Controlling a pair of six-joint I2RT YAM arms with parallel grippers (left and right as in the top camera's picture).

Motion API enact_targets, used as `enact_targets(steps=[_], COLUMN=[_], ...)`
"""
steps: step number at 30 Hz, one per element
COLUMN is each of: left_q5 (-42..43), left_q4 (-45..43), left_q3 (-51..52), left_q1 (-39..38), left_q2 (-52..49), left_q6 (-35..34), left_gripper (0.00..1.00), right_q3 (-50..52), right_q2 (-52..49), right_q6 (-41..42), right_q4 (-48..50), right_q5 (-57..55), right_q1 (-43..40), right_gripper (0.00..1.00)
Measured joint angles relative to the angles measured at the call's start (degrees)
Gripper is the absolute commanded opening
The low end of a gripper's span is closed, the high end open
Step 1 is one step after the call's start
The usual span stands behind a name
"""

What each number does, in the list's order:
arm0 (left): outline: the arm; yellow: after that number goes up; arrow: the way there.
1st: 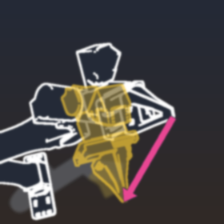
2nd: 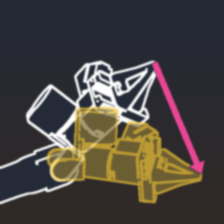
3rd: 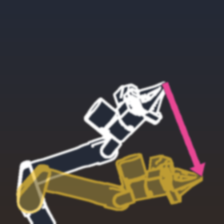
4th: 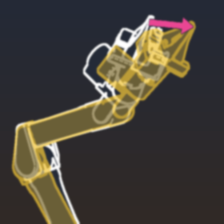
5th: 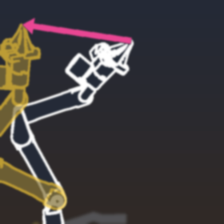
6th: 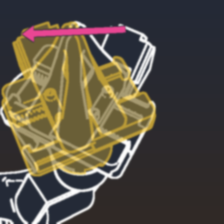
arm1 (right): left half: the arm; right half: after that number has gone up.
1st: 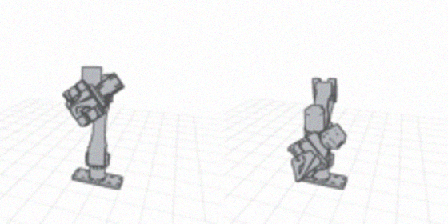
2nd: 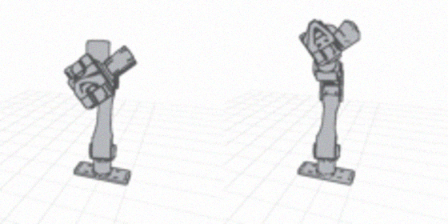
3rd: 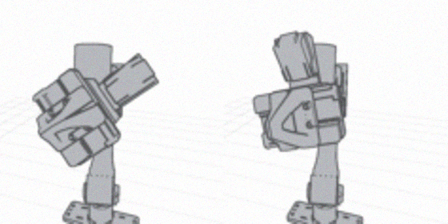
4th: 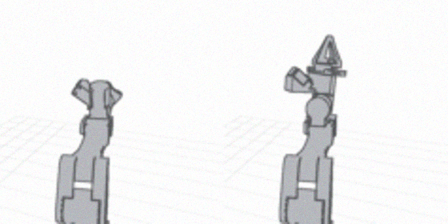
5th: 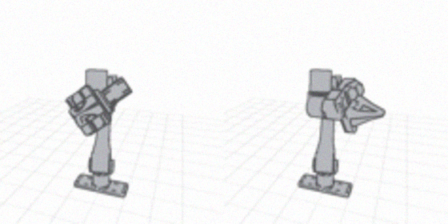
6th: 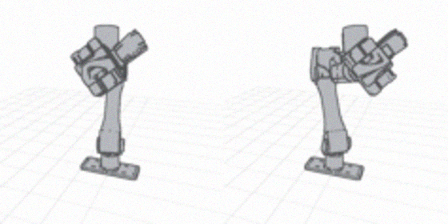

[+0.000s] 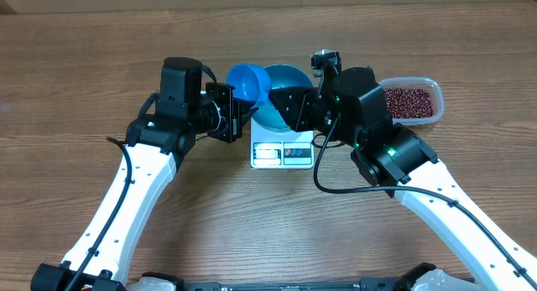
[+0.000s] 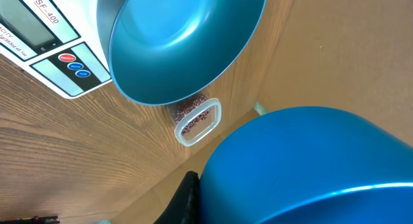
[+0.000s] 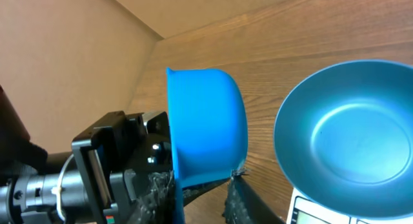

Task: Scoop item into bowl and weigh 150g on scale
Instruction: 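Bring the scoop over the bowl and pass it to the right gripper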

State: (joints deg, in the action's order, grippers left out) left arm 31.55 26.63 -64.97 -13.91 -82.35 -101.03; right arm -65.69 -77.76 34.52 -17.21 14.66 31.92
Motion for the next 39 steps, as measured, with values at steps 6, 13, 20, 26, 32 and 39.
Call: enact_targets(steps=[6, 13, 20, 26, 32, 39], left_q5=[0.0, 0.0, 0.0, 0.0, 0.0, 0.2], left_q4=[0.1, 0.2, 0.2, 0.2, 0.2, 0.3], left_q3=[0.0, 0.0, 0.0, 0.0, 0.0, 0.0], left_q1=[0.0, 0.0, 0.0, 0.0, 0.0, 0.0], left_q2=[0.0, 0.0, 0.0, 0.0, 0.0, 0.0], left_q6=[0.0, 0.0, 0.0, 0.0, 0.0, -0.7], left_gripper=[0.04, 0.04, 0.04, 0.04, 0.04, 0.42], right_q3=[0.0, 0.0, 0.0, 0.0, 0.0, 0.0], right_q2=[0.0, 0.0, 0.0, 0.0, 0.0, 0.0], right_q6=[0.0, 0.0, -0.7, -1.0, -1.3, -1.5], right_q4=[0.0, -0.2, -0.9, -0.8, -0.5, -0.6], right_q5=[0.0, 0.5, 1.7, 1.9, 2.4, 2.8], right_q1=[0.0, 0.0, 0.1, 0.1, 0.1, 0.2], right_gripper=[0.24, 0.26, 0.27, 0.20, 0.04, 0.04])
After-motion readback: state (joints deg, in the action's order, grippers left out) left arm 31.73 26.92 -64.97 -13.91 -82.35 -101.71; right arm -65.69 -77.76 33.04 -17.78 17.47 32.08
